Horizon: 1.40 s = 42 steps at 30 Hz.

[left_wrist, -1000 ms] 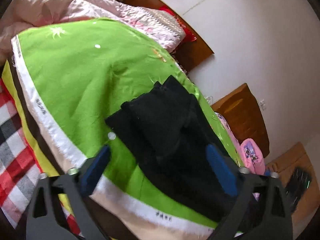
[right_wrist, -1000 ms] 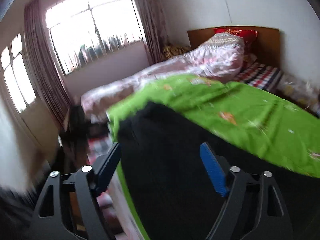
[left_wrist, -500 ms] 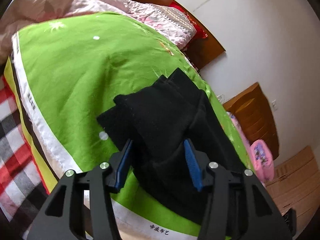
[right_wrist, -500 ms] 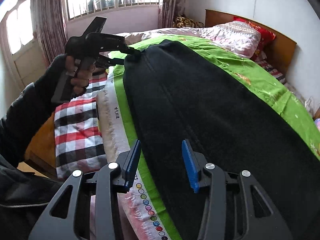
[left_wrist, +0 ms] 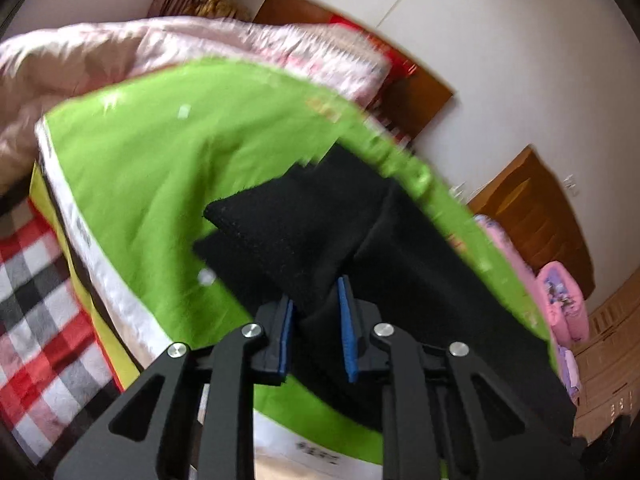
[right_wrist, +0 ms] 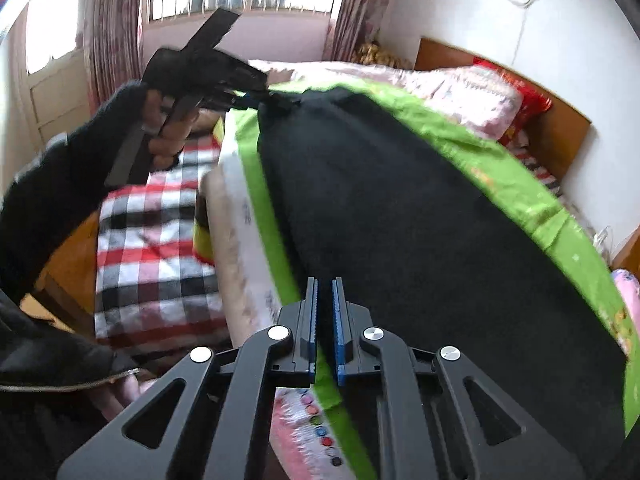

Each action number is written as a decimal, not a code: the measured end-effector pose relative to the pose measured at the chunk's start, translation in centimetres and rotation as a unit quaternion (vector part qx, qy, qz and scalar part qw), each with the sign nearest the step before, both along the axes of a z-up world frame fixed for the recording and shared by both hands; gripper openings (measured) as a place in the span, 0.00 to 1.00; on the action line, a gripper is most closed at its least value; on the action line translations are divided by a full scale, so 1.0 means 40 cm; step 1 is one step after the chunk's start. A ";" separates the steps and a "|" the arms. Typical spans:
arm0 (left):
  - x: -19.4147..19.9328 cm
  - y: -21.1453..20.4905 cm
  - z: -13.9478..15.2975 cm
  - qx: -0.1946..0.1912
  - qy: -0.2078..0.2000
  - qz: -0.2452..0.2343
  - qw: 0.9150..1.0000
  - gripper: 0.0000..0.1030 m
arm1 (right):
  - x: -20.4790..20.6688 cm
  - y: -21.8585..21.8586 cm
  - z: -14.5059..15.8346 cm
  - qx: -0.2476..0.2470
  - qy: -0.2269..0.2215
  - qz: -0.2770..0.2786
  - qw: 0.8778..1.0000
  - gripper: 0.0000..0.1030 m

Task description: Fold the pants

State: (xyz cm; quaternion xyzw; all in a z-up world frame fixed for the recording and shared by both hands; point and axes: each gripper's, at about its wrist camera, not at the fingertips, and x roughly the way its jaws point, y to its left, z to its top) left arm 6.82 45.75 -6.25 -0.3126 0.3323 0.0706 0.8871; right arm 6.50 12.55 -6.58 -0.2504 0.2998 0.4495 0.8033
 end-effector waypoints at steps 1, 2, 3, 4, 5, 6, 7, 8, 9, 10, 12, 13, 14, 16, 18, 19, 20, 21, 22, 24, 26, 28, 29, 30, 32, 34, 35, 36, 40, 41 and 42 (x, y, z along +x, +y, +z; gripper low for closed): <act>-0.001 0.004 -0.007 -0.001 0.004 0.005 1.000 0.34 | -0.003 0.000 0.002 -0.002 0.002 0.005 1.000 0.18; -0.004 0.009 -0.008 0.001 0.009 0.016 1.000 0.43 | -0.004 -0.001 0.005 -0.003 0.006 0.007 1.000 0.21; -0.010 0.013 -0.003 0.000 0.015 0.027 1.000 0.46 | -0.005 -0.003 0.007 -0.003 0.018 0.014 1.000 0.39; -0.016 0.015 0.001 0.003 0.024 0.040 0.999 0.60 | -0.009 -0.010 0.014 0.004 0.037 0.026 0.999 0.64; -0.024 0.014 0.011 0.018 0.042 0.069 0.997 0.77 | -0.015 -0.020 0.026 0.018 0.047 0.033 0.998 0.68; -0.035 0.009 0.022 0.033 0.049 0.088 0.994 0.77 | -0.017 -0.030 0.035 0.029 0.049 0.033 0.998 0.68; -0.049 -0.009 0.051 0.054 0.038 0.094 0.993 0.77 | -0.015 -0.043 0.050 0.046 0.051 0.027 0.997 0.68; -0.062 -0.032 0.078 0.068 0.018 0.089 0.994 0.78 | -0.005 -0.057 0.062 0.062 0.058 0.015 0.996 0.68; -0.070 -0.053 0.097 0.072 0.001 0.081 0.994 0.78 | 0.004 -0.063 0.066 0.072 0.066 0.008 0.995 0.68; -0.076 -0.091 0.120 0.073 -0.024 0.054 0.996 0.80 | 0.023 -0.071 0.065 0.082 0.084 -0.004 0.993 0.68; -0.066 -0.164 0.140 0.078 -0.041 -0.010 0.996 0.83 | 0.046 -0.066 0.041 0.068 0.114 -0.027 0.991 0.69; -0.050 -0.215 0.140 0.093 -0.036 -0.048 0.994 0.87 | 0.047 -0.060 0.026 0.058 0.132 -0.028 0.989 0.71; -0.032 -0.257 0.128 0.112 -0.013 -0.074 0.991 0.92 | 0.035 -0.060 0.027 0.060 0.126 -0.022 0.990 0.72; 0.020 -0.339 0.066 0.156 0.080 -0.127 0.976 0.94 | 0.024 -0.067 0.036 0.060 0.159 0.008 0.985 0.71; 0.022 -0.385 0.058 0.224 0.092 -0.118 0.963 0.98 | 0.028 -0.099 0.066 0.077 0.164 0.016 0.983 0.71; 0.027 -0.393 0.070 0.224 0.103 -0.123 0.961 0.98 | 0.039 -0.121 0.083 0.083 0.153 0.008 0.985 0.70; 0.035 -0.392 0.091 0.200 0.103 -0.134 0.965 0.98 | 0.065 -0.154 0.106 0.091 0.133 -0.017 0.987 0.70; 0.040 -0.391 0.112 0.186 0.090 -0.139 0.969 0.98 | 0.089 -0.177 0.121 0.097 0.119 -0.040 0.987 0.71; 0.047 -0.399 0.146 0.176 0.065 -0.142 0.972 0.98 | 0.135 -0.213 0.140 0.100 0.096 -0.084 0.987 0.76; 0.083 -0.449 0.203 0.186 0.034 -0.167 0.968 0.98 | 0.242 -0.275 0.154 0.097 0.073 -0.161 0.979 0.78; 0.130 -0.517 0.228 0.190 0.010 -0.208 0.959 0.98 | 0.348 -0.318 0.136 0.092 0.101 -0.215 0.967 0.79; 0.202 -0.581 0.212 0.207 0.021 -0.231 0.951 0.98 | 0.443 -0.352 0.106 0.072 0.119 -0.266 0.954 0.78; 0.240 -0.607 0.192 0.214 0.038 -0.237 0.947 0.98 | 0.484 -0.367 0.085 0.055 0.123 -0.284 0.949 0.78; 0.273 -0.624 0.165 0.221 0.057 -0.240 0.944 0.98 | 0.515 -0.387 0.064 0.039 0.130 -0.304 0.943 0.79; 0.320 -0.641 0.084 0.238 0.124 -0.235 0.934 0.99 | 0.560 -0.441 0.030 0.045 0.144 -0.322 0.935 0.81; 0.331 -0.637 0.083 0.244 0.128 -0.236 0.932 0.99 | 0.556 -0.466 0.038 0.058 0.157 -0.319 0.933 0.81; 0.326 -0.634 0.084 0.241 0.129 -0.236 0.933 0.99 | 0.549 -0.474 0.048 0.063 0.157 -0.325 0.930 0.81; 0.321 -0.634 0.084 0.244 0.125 -0.236 0.932 0.99 | 0.542 -0.488 0.066 0.083 0.155 -0.328 0.928 0.82; 0.328 -0.648 0.094 0.255 0.126 -0.230 0.931 0.99 | 0.567 -0.505 0.058 0.085 0.127 -0.361 0.920 0.86; 0.333 -0.648 0.091 0.256 0.126 -0.228 0.931 0.99 | 0.590 -0.498 0.026 0.060 0.137 -0.370 0.917 0.86; 0.335 -0.651 0.091 0.253 0.126 -0.228 0.932 0.99 | 0.601 -0.502 0.012 0.065 0.138 -0.366 0.918 0.89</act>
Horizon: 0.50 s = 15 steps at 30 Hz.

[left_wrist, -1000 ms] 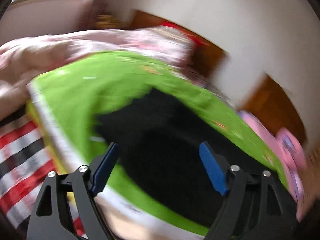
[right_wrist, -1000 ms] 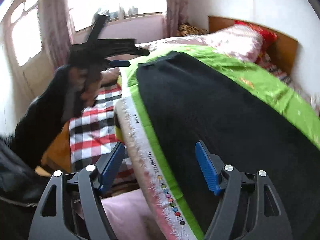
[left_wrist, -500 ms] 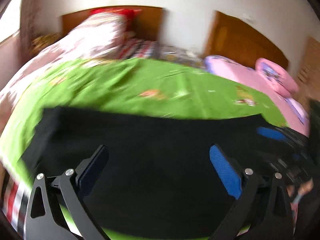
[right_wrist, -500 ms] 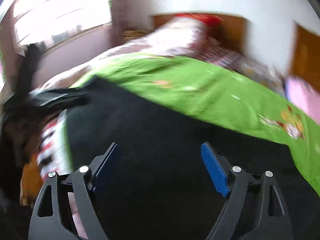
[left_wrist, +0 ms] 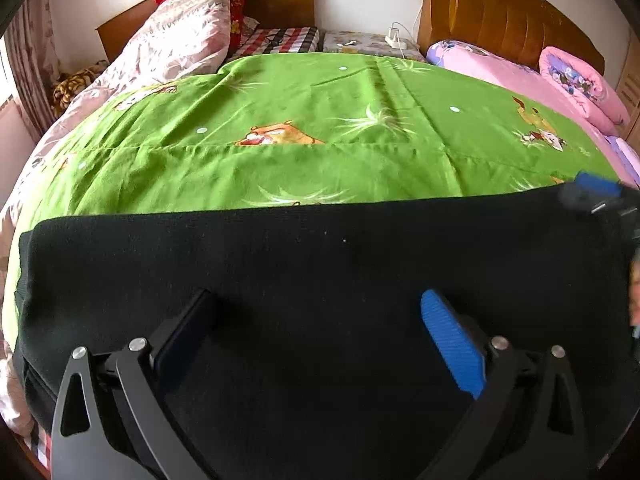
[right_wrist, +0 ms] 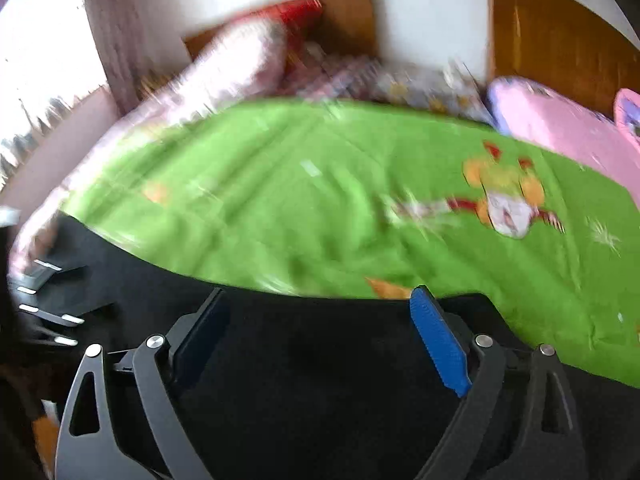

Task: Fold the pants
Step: 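Release the pants and smooth the folded edge with both grippers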

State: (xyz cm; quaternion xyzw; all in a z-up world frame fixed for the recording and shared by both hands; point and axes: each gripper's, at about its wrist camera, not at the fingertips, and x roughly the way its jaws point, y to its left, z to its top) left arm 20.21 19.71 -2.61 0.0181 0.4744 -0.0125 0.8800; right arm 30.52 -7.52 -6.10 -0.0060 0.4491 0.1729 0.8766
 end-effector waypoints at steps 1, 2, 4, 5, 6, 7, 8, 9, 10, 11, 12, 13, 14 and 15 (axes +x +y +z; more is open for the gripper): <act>0.002 0.007 -0.004 -0.002 -0.001 0.001 1.000 0.99 | 0.008 0.000 0.008 0.005 0.006 0.000 1.000 0.89; 0.001 0.008 -0.006 -0.003 -0.002 0.001 1.000 0.99 | 0.008 -0.008 0.019 0.012 0.008 -0.003 1.000 0.88; 0.001 0.016 -0.040 -0.001 -0.004 0.003 1.000 0.99 | -0.029 -0.047 0.068 0.033 -0.023 -0.027 0.999 0.88; 0.003 0.016 -0.043 -0.002 -0.005 0.004 1.000 0.99 | -0.053 -0.069 0.092 0.046 -0.041 -0.034 0.998 0.88; 0.003 0.019 -0.042 -0.004 -0.007 0.006 1.000 0.99 | -0.101 -0.104 0.123 0.060 -0.064 -0.037 0.995 0.89; 0.004 0.021 -0.042 -0.005 -0.008 0.008 1.000 0.99 | -0.137 -0.134 0.140 0.057 -0.077 -0.042 0.995 0.89; 0.004 0.021 -0.042 -0.004 -0.008 0.010 1.000 0.99 | -0.183 -0.162 0.152 0.042 -0.085 -0.051 0.994 0.89; 0.003 0.019 -0.043 -0.001 -0.009 0.011 1.000 0.99 | -0.210 -0.194 0.150 0.027 -0.083 -0.061 0.994 0.89; 0.004 0.017 -0.044 0.001 -0.009 0.011 1.000 0.99 | -0.229 -0.222 0.140 0.016 -0.072 -0.069 0.995 0.89; 0.006 0.017 -0.044 0.002 -0.008 0.012 1.000 0.99 | -0.246 -0.260 0.117 0.003 -0.049 -0.079 0.996 0.89; 0.007 0.017 -0.044 0.002 -0.008 0.013 1.000 0.99 | -0.252 -0.283 0.092 -0.012 -0.027 -0.087 0.996 0.89; 0.007 0.018 -0.044 0.002 -0.008 0.013 1.000 0.99 | -0.258 -0.314 0.052 -0.046 0.004 -0.100 0.994 0.89; 0.008 0.018 -0.045 0.003 -0.009 0.014 1.000 0.99 | -0.264 -0.343 0.019 -0.073 0.028 -0.113 0.990 0.89; 0.007 0.017 -0.045 0.003 -0.009 0.015 1.000 0.99 | -0.272 -0.367 0.004 -0.061 0.042 -0.116 0.990 0.90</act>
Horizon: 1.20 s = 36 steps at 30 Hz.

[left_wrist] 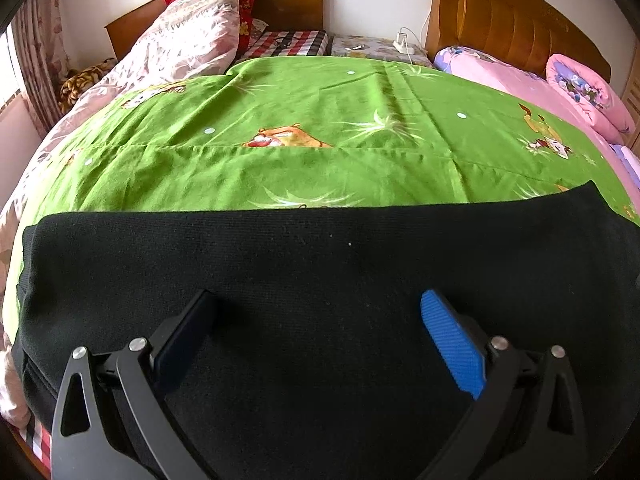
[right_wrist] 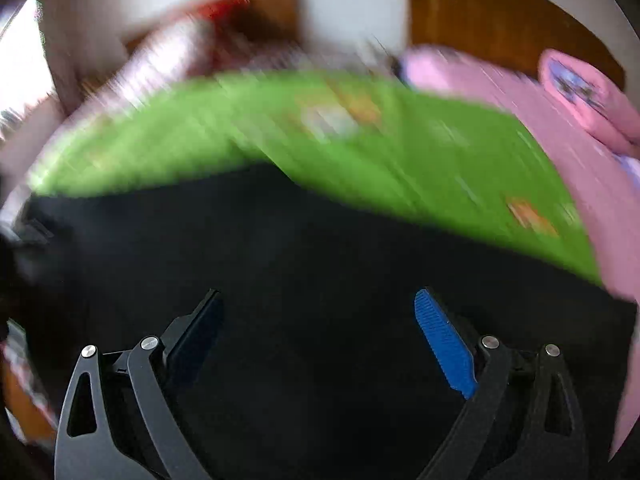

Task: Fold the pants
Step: 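Release the pants and smooth the folded edge with both grippers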

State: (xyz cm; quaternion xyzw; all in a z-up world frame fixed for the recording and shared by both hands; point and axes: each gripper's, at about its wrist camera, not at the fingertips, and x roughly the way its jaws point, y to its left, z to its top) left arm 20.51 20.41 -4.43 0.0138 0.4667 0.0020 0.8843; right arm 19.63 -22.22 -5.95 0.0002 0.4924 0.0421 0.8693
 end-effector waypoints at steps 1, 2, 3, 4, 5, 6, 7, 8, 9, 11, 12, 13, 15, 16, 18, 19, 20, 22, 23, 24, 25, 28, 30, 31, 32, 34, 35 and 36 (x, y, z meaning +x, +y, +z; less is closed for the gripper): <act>-0.001 -0.001 -0.001 0.001 -0.001 0.001 1.000 0.99 | -0.024 -0.033 0.024 0.031 -0.018 -0.002 0.999 0.90; -0.001 -0.001 -0.001 0.003 -0.002 0.002 1.000 0.99 | -0.050 -0.057 0.050 0.039 -0.037 -0.009 0.999 0.90; 0.000 0.000 -0.001 0.002 -0.002 0.003 1.000 0.99 | -0.074 -0.081 0.074 0.040 -0.061 -0.018 0.997 0.90; 0.001 0.001 -0.002 0.002 -0.002 0.004 1.000 0.99 | -0.113 -0.116 0.102 0.045 -0.088 -0.035 0.995 0.90; 0.001 0.001 -0.002 0.003 -0.002 0.004 1.000 0.99 | -0.140 -0.146 0.116 0.057 -0.099 -0.046 0.992 0.90; 0.003 0.001 -0.003 0.003 -0.002 0.004 1.000 0.99 | -0.161 -0.181 0.117 0.073 -0.105 -0.056 0.990 0.90; 0.002 0.000 -0.003 0.003 -0.002 0.004 1.000 0.99 | -0.191 -0.214 0.106 0.085 -0.103 -0.065 0.989 0.91; 0.002 -0.001 -0.004 0.003 -0.002 0.004 1.000 0.99 | -0.213 -0.235 0.086 0.079 -0.094 -0.074 0.990 0.91; 0.002 0.000 -0.003 0.003 -0.002 0.004 1.000 0.99 | -0.239 -0.252 0.060 0.050 -0.087 -0.088 0.991 0.91; 0.002 0.000 -0.004 0.003 -0.003 0.005 1.000 0.99 | -0.276 -0.250 0.011 -0.006 -0.078 -0.089 0.993 0.91; 0.002 0.001 -0.003 0.003 -0.003 0.004 1.000 0.99 | -0.303 -0.238 -0.012 -0.050 -0.105 -0.061 0.991 0.91; 0.001 0.001 -0.003 0.003 -0.004 0.005 1.000 0.99 | -0.319 -0.232 -0.022 -0.059 -0.132 -0.046 0.988 0.91; -0.001 0.000 -0.003 0.004 -0.005 0.007 1.000 0.99 | -0.342 -0.245 -0.020 -0.032 -0.154 -0.065 0.985 0.91; -0.002 0.000 -0.003 0.005 -0.006 0.009 1.000 0.99 | -0.348 -0.242 -0.013 -0.035 -0.158 -0.074 0.984 0.91; -0.002 0.000 -0.003 0.007 -0.007 0.010 1.000 0.99 | -0.361 -0.216 0.003 -0.046 -0.176 -0.092 0.979 0.91; -0.002 -0.001 -0.002 0.007 -0.007 0.011 1.000 0.99 | -0.372 -0.204 0.007 -0.041 -0.182 -0.087 0.979 0.91; -0.002 -0.001 -0.002 0.006 -0.007 0.011 1.000 0.99 | -0.374 -0.185 0.005 -0.033 -0.186 -0.073 0.979 0.91; -0.003 -0.002 -0.002 0.006 -0.007 0.011 1.000 0.99 | -0.351 -0.147 -0.017 -0.040 -0.165 -0.055 0.984 0.91; -0.003 -0.002 -0.002 0.006 -0.008 0.011 1.000 0.99 | -0.344 -0.144 -0.027 -0.039 -0.171 -0.064 0.982 0.92; -0.003 -0.002 -0.002 0.006 -0.008 0.011 1.000 0.99 | -0.337 -0.159 -0.032 -0.028 -0.168 -0.069 0.983 0.93; -0.003 -0.001 -0.002 0.006 -0.008 0.012 1.000 0.99 | -0.331 -0.164 -0.033 -0.023 -0.164 -0.072 0.984 0.93; -0.003 -0.001 -0.003 0.005 -0.009 0.014 1.000 0.99 | -0.319 -0.162 -0.031 -0.032 -0.156 -0.073 0.985 0.94; -0.002 0.000 -0.003 0.005 -0.009 0.014 1.000 0.99 | -0.325 -0.161 -0.028 -0.034 -0.154 -0.075 0.985 0.94; -0.002 0.000 -0.003 0.005 -0.009 0.014 1.000 0.99 | -0.323 -0.161 -0.029 -0.034 -0.153 -0.076 0.985 0.94; -0.002 0.000 -0.003 0.005 -0.009 0.014 1.000 0.99 | -0.324 -0.159 -0.029 -0.035 -0.152 -0.077 0.985 0.94; -0.002 0.000 -0.003 0.005 -0.009 0.014 1.000 0.99 | -0.335 -0.156 -0.029 -0.036 -0.148 -0.078 0.985 0.94; -0.001 0.000 -0.003 0.004 -0.010 0.014 1.000 0.99 | -0.343 -0.154 -0.028 -0.038 -0.146 -0.079 0.985 0.94; -0.001 0.000 -0.003 0.004 -0.010 0.014 1.000 0.99 | -0.347 -0.151 -0.027 -0.040 -0.142 -0.080 0.986 0.94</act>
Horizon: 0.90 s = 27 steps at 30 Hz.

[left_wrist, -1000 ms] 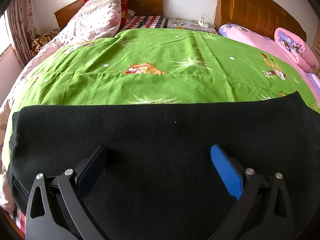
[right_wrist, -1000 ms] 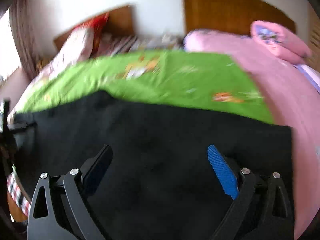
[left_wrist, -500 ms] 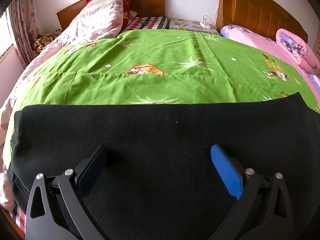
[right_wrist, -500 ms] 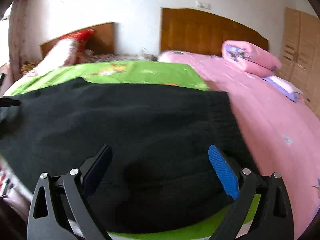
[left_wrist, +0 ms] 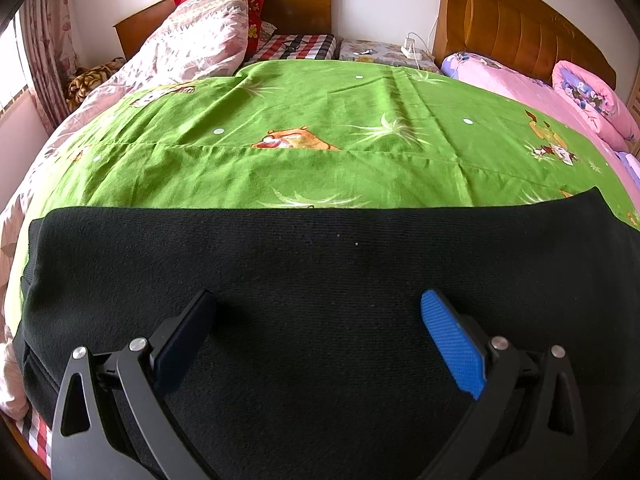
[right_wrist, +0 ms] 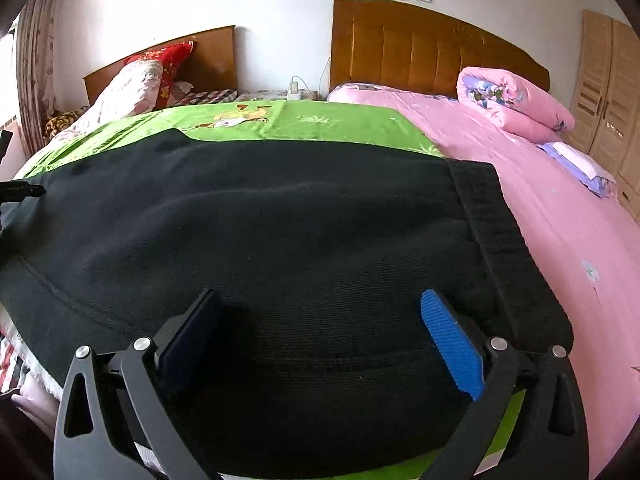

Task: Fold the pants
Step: 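Release the pants and smooth the folded edge with both grippers, then grasp the black pants leg end with the left gripper and lift it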

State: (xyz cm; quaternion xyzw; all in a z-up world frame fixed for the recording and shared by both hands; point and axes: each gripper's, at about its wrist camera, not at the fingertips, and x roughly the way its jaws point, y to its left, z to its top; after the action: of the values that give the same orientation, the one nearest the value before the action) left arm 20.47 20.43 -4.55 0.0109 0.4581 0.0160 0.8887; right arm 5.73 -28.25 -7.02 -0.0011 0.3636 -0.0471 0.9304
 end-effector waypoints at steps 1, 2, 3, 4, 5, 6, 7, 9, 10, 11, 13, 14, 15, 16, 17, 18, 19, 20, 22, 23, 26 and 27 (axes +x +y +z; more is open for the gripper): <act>0.000 0.000 0.000 -0.001 0.000 0.000 1.000 0.99 | -0.002 0.002 0.000 -0.001 0.003 -0.001 1.000 0.94; -0.001 0.001 0.001 -0.002 0.000 0.000 1.000 0.99 | 0.004 0.005 0.000 -0.001 0.005 -0.002 1.000 0.94; 0.002 0.000 0.001 -0.002 0.001 -0.001 1.000 0.99 | 0.008 0.006 0.001 -0.002 0.008 -0.003 1.000 0.94; 0.002 0.000 0.001 -0.003 0.001 -0.002 1.000 0.99 | 0.009 0.008 0.000 -0.004 0.011 -0.005 1.000 0.94; 0.002 0.000 0.001 -0.003 0.001 -0.002 1.000 0.99 | 0.011 0.010 0.000 -0.005 0.014 -0.006 1.000 0.95; -0.001 0.001 0.001 -0.004 0.001 -0.002 1.000 0.99 | 0.014 0.011 0.001 -0.006 0.020 -0.009 1.000 0.95; -0.002 0.003 0.002 -0.007 0.000 -0.003 1.000 0.99 | 0.018 0.012 0.003 -0.007 0.029 -0.012 0.999 0.95; -0.002 0.006 0.004 -0.014 0.000 -0.005 1.000 0.99 | 0.033 0.019 0.014 -0.014 0.057 -0.022 0.998 0.95; -0.005 0.011 0.006 -0.020 -0.002 -0.003 1.000 0.99 | 0.046 0.031 0.029 -0.027 0.073 -0.037 0.996 0.95; -0.009 0.016 0.010 -0.026 -0.006 0.001 1.000 0.99 | 0.056 0.047 0.046 -0.043 0.075 -0.052 0.995 0.95; -0.024 0.033 0.027 -0.051 -0.018 0.008 0.999 0.99 | 0.073 0.101 0.098 -0.034 0.044 -0.030 0.998 0.95; -0.036 0.043 0.038 -0.068 -0.028 0.007 0.997 0.99 | 0.085 0.135 0.121 -0.010 0.030 -0.002 0.999 0.95; -0.048 0.052 0.048 -0.085 -0.038 0.006 0.996 0.99 | 0.102 0.173 0.136 0.009 0.025 0.026 0.999 0.95; -0.063 0.064 0.059 -0.101 -0.046 0.001 0.994 0.99 | 0.133 0.238 0.147 0.020 0.031 0.069 0.997 0.95; -0.071 0.071 0.063 -0.100 -0.049 0.000 0.994 0.99 | 0.162 0.302 0.151 0.021 0.037 0.107 0.993 0.95; -0.074 0.078 0.067 -0.092 -0.051 0.002 0.994 0.99 | 0.193 0.374 0.154 0.017 0.042 0.143 0.989 0.95; -0.077 0.095 0.066 -0.075 -0.051 0.010 0.996 0.99 | 0.219 0.442 0.157 0.014 0.046 0.175 0.983 0.95; -0.076 0.113 0.061 -0.065 -0.047 0.015 0.997 0.99 | 0.244 0.509 0.158 0.015 0.050 0.208 0.977 0.95; -0.071 0.178 0.042 -0.061 -0.033 0.038 0.997 0.99 | 0.285 0.618 0.158 0.015 0.060 0.252 0.966 0.95; -0.070 0.223 0.028 -0.075 -0.024 0.052 0.996 0.99 | 0.301 0.672 0.155 0.011 0.062 0.268 0.962 0.95; -0.126 0.345 0.041 -0.181 -0.055 0.040 0.981 0.97 | 0.323 0.801 0.149 0.013 0.061 0.304 0.951 0.95; -0.148 0.366 0.055 -0.194 -0.068 0.042 0.978 0.97 | 0.323 0.823 0.152 0.021 0.059 0.315 0.947 0.95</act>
State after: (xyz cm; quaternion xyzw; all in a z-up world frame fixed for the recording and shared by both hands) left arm 14.57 35.09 -2.36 -0.1825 0.3907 -0.0354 0.9016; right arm 18.67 4.66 -0.96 -0.0985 0.3997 0.2559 0.8747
